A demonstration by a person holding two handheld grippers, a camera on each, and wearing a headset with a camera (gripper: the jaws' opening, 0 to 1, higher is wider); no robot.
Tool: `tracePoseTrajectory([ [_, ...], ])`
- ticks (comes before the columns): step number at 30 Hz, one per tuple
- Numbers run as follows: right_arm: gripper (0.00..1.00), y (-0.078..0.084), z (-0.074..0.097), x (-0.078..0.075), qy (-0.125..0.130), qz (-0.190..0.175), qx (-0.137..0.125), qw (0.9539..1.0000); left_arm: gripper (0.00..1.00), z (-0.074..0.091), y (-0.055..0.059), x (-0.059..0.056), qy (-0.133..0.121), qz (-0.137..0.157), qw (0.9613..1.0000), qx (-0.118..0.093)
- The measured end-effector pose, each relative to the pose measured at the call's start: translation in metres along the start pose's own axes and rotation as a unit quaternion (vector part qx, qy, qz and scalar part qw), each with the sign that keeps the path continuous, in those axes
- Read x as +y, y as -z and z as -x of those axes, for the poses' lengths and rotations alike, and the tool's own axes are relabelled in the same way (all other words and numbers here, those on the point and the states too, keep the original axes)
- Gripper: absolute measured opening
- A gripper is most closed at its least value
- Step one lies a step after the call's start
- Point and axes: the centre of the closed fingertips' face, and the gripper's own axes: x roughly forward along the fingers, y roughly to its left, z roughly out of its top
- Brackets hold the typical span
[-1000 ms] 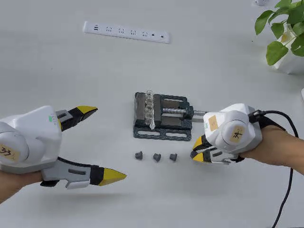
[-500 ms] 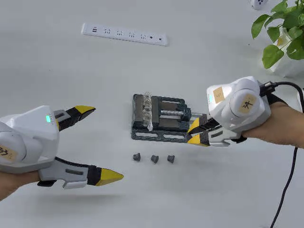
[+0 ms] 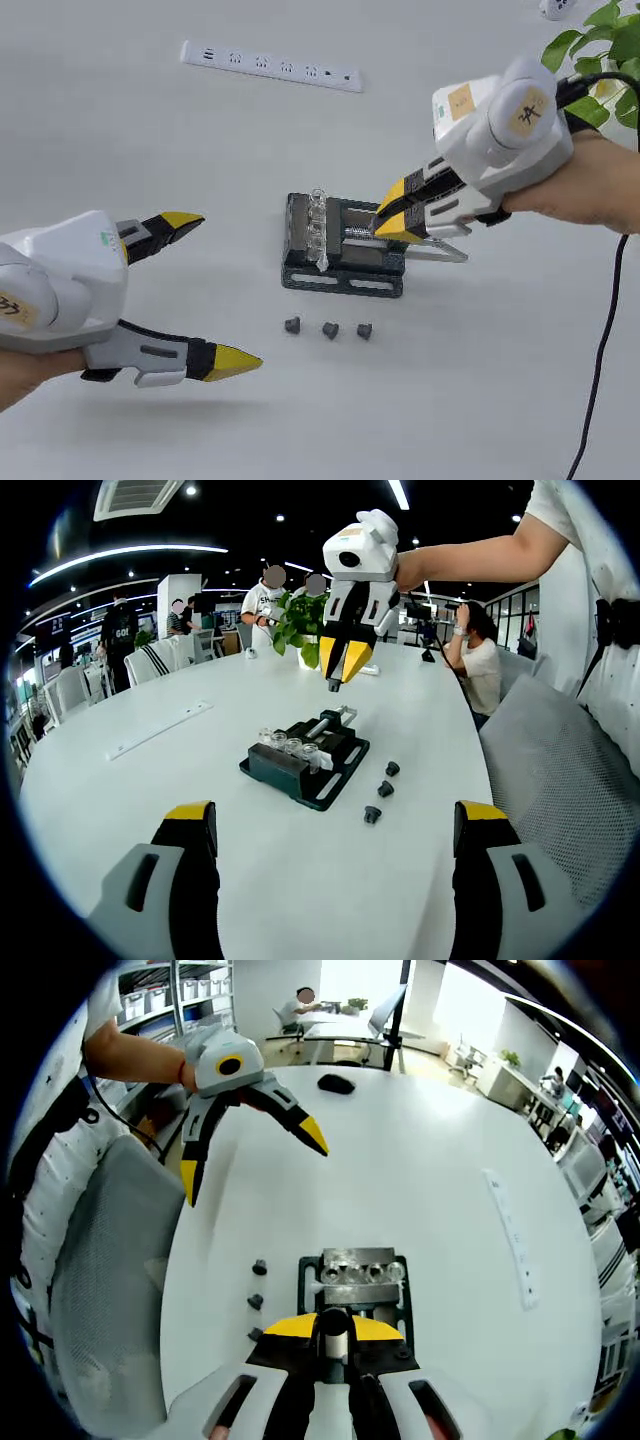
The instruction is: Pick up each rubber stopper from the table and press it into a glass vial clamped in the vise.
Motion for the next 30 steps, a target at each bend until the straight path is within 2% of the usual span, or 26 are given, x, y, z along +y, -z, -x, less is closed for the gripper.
tracePoseTrajectory([
  [6, 0.06, -0.013, -0.003, -0.013, 0.0, 0.015, 0.004, 0.9999, 0.98, 0.0, 0.001, 0.001, -0.001, -0.003, 1.0, 0.001],
  [9, 0.06, -0.02, -0.009, -0.023, -0.001, 0.021, 0.004, 0.9998, 0.98, 0.0, 0.001, 0.003, -0.002, -0.001, 1.0, -0.001],
  [16, 0.06, -0.032, -0.021, -0.037, -0.004, 0.032, 0.011, 0.9994, 0.98, -0.001, 0.001, 0.005, -0.003, 0.001, 1.0, -0.004],
  [24, 0.06, -0.033, -0.038, -0.05, -0.015, 0.044, 0.03, 0.9985, 0.98, -0.003, 0.002, 0.007, -0.003, 0.002, 1.0, -0.006],
  [30, 0.06, -0.029, -0.048, -0.051, -0.023, 0.047, 0.041, 0.9978, 0.98, -0.003, 0.003, 0.012, -0.007, 0.005, 0.9999, -0.011],
])
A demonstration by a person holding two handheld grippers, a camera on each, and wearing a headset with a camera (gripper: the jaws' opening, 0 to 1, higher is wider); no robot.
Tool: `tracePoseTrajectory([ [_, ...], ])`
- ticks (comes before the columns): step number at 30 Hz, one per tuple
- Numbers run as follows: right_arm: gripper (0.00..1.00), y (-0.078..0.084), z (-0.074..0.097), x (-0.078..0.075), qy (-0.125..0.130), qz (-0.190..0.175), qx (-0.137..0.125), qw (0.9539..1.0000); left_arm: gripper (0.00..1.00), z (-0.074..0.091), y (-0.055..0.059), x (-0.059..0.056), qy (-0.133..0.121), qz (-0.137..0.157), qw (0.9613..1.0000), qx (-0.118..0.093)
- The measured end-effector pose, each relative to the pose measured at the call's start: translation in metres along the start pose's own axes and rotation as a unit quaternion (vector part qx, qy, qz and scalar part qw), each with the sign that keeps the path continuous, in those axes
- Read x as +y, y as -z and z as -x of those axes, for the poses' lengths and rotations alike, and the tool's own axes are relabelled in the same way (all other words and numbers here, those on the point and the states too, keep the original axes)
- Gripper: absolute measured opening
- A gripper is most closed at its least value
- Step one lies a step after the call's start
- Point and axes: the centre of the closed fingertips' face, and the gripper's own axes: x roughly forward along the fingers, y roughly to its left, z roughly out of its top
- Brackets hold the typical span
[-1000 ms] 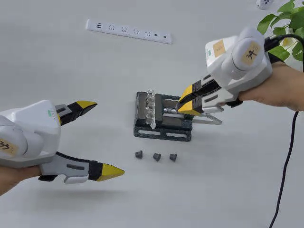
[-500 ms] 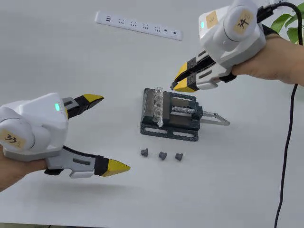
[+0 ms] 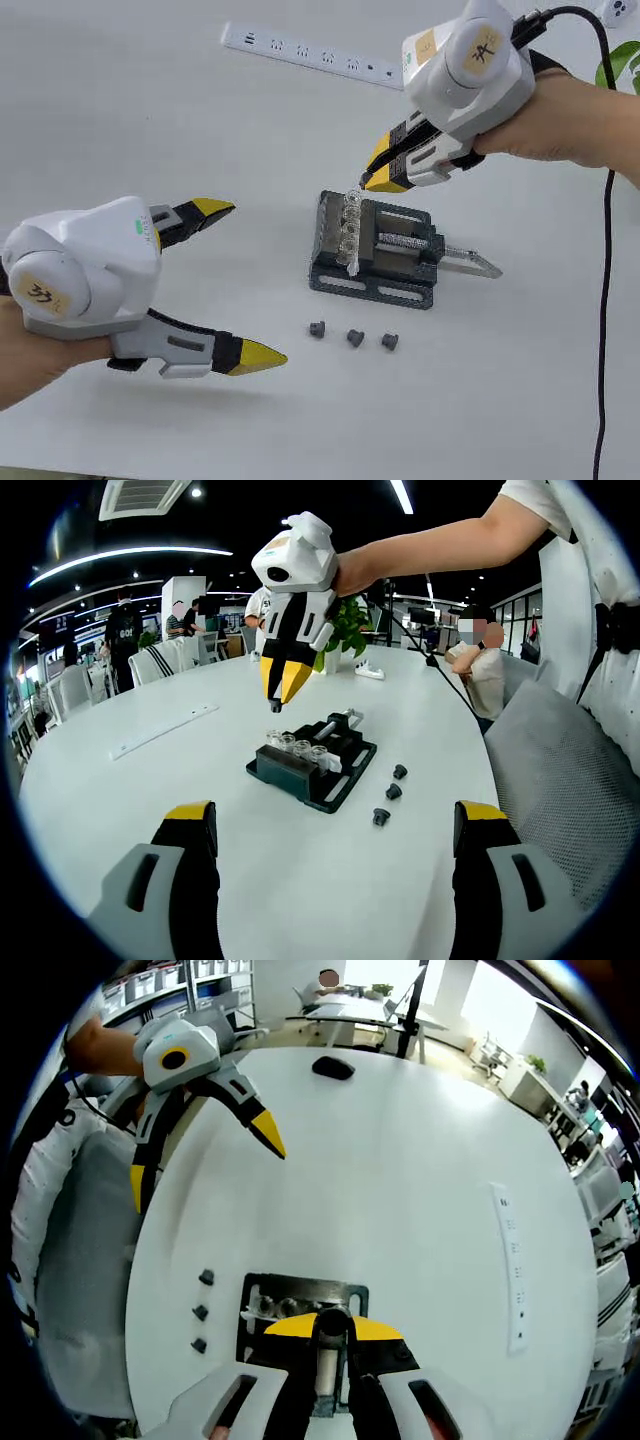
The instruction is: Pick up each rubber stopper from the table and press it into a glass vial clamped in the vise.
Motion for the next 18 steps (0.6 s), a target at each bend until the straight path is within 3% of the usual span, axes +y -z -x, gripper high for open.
tracePoseTrajectory([
  [18, 0.06, 0.009, -0.019, -0.004, -0.017, 0.002, 0.022, 0.9996, 0.98, -0.003, 0.003, 0.006, -0.002, 0.007, 0.9999, -0.008],
])
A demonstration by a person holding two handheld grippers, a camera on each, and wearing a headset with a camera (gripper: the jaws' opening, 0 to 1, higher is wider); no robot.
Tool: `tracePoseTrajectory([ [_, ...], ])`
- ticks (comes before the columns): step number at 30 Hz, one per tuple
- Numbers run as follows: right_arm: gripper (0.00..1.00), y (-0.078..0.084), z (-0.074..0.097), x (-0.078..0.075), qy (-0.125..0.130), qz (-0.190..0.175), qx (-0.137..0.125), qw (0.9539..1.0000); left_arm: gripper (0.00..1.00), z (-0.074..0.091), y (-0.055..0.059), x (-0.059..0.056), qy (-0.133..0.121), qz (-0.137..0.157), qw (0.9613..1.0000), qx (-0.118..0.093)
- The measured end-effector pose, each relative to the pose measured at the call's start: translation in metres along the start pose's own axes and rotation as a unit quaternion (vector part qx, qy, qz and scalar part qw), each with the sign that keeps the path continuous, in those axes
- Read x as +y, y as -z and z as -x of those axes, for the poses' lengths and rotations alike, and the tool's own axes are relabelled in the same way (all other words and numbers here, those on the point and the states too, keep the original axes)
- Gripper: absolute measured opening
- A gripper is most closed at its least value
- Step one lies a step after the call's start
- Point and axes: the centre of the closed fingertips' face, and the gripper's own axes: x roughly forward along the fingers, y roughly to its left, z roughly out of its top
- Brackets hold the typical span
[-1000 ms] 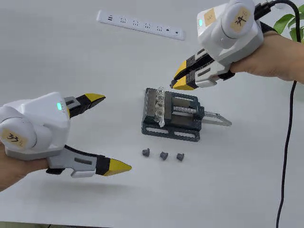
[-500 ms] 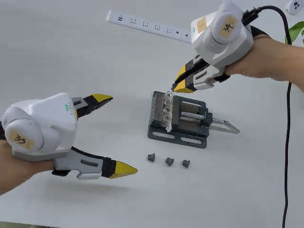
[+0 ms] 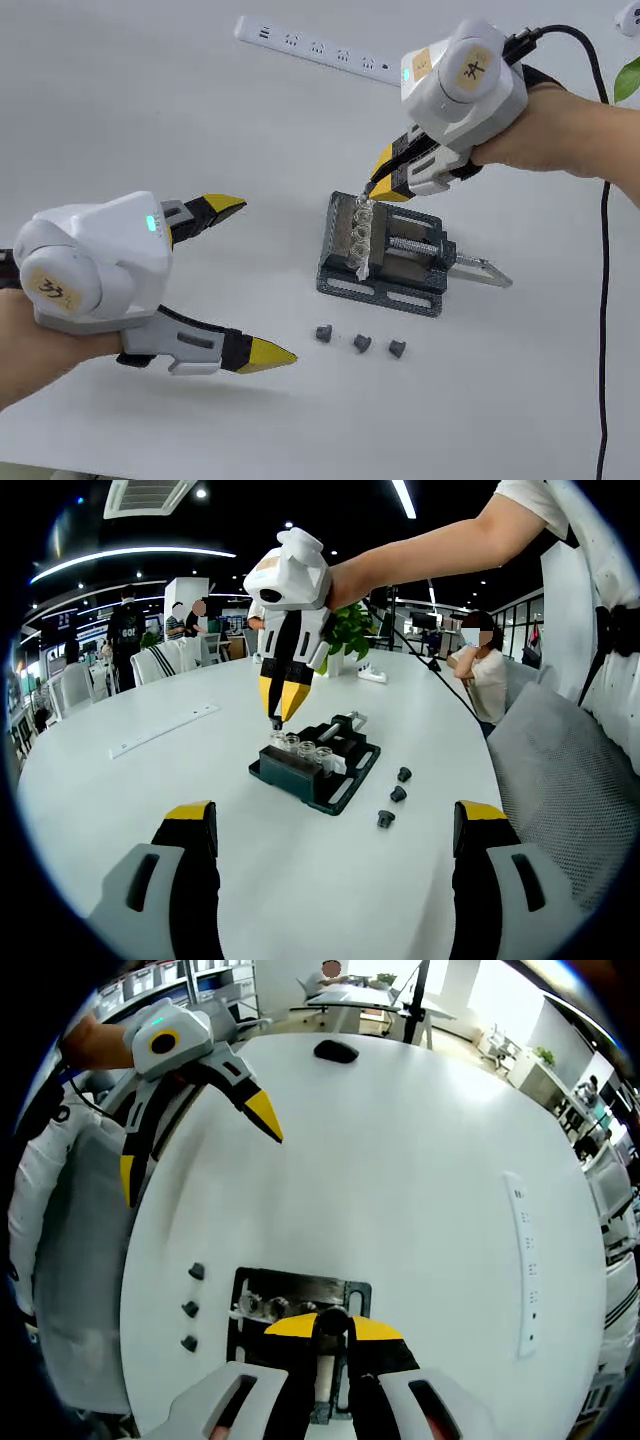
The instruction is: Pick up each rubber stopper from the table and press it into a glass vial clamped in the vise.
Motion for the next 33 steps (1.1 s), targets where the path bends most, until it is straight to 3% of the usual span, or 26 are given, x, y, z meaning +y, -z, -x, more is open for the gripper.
tracePoseTrajectory([
  [23, 0.06, 0.0065, -0.0085, -0.002, -0.007, -0.001, 0.014, 0.9999, 0.98, -0.0021, 0.0014, 0.0009, 0.001, 0.006, 1.0, -0.004],
  [33, 0.06, 0.005, -0.01, -0.002, -0.005, 0.029, 0.047, 0.9985, 0.98, -0.002, 0.0021, 0.0009, 0.0, 0.008, 1.0, -0.004],
])
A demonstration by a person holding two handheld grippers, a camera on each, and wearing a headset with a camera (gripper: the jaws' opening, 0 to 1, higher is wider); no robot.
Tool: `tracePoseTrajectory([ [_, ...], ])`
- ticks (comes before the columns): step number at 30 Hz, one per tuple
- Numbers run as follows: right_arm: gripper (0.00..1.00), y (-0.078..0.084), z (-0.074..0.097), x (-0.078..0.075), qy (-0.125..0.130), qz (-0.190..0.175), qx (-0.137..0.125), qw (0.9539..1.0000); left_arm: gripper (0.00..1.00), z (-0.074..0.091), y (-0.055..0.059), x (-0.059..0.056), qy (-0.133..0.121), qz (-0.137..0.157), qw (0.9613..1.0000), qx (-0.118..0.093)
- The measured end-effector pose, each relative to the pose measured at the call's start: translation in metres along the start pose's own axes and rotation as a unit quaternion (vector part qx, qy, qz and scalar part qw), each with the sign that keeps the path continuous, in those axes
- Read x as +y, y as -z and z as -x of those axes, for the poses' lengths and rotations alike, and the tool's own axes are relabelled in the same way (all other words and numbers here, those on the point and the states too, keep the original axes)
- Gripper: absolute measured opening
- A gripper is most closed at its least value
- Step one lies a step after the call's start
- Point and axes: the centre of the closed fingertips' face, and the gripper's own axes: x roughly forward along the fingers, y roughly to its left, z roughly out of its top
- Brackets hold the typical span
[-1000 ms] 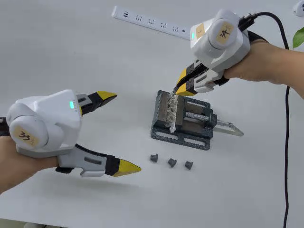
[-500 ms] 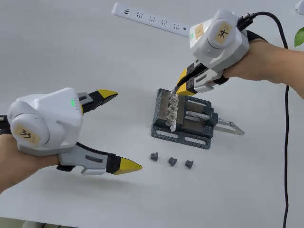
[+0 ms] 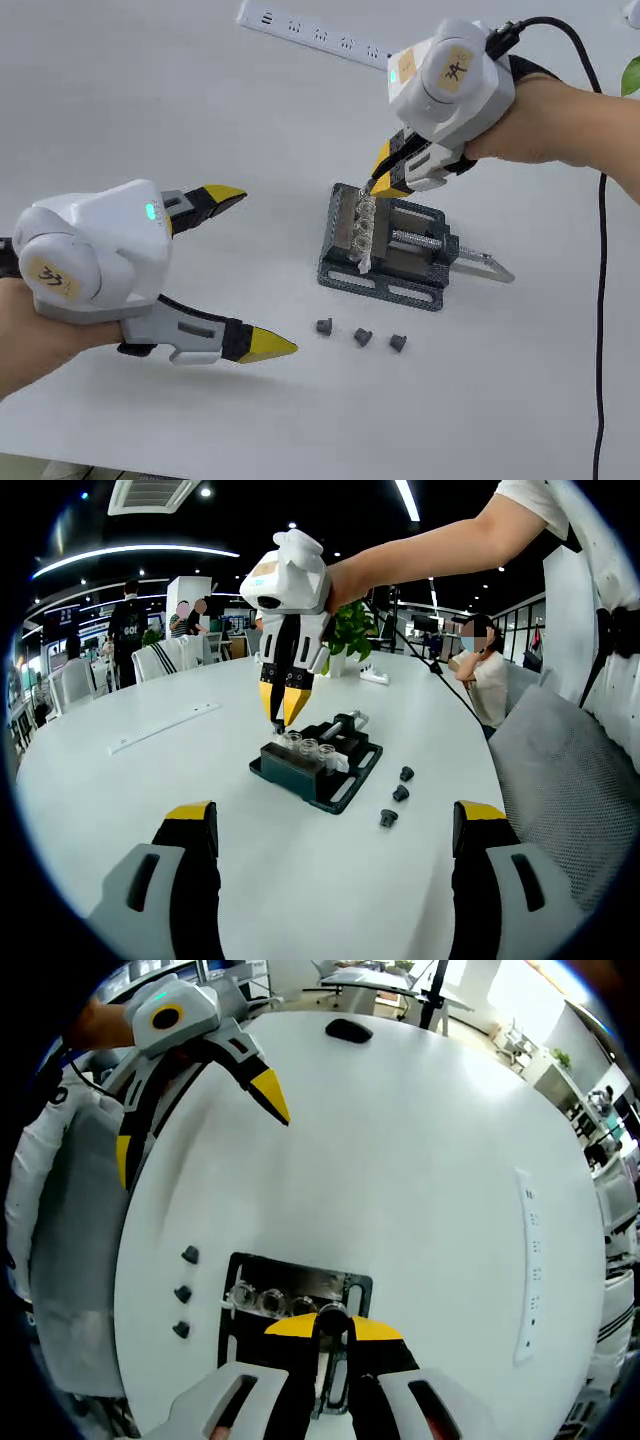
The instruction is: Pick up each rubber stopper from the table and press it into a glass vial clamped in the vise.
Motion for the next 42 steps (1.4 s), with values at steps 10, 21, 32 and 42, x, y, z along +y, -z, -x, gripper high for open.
tracePoseTrajectory([
  [10, 0.05, 0.0008, -0.0007, 0.0007, 0.001, 0.002, 0.017, 0.9998, 0.97, -0.0004, -0.0008, -0.0008, -0.001, 0.003, 1.0, -0.003],
  [21, 0.07, -0.0001, -0.0007, 0.0018, 0.002, -0.013, 0.01, 0.9999, 0.97, -0.0008, -0.0021, -0.0007, -0.002, 0.004, 1.0, -0.003],
  [32, 0.07, -0.0012, -0.0008, 0.0023, 0.005, -0.006, 0.005, 1.0, 0.97, 0.0012, -0.0008, 0.0003, -0.004, 0.006, 1.0, -0.005],
  [42, 0.12, -0.0055, 0.0038, 0.0008, 0.005, -0.02, -0.012, 0.9997, 0.97, 0.0004, 0.0012, 0.0016, -0.005, 0.007, 0.9999, -0.006],
])
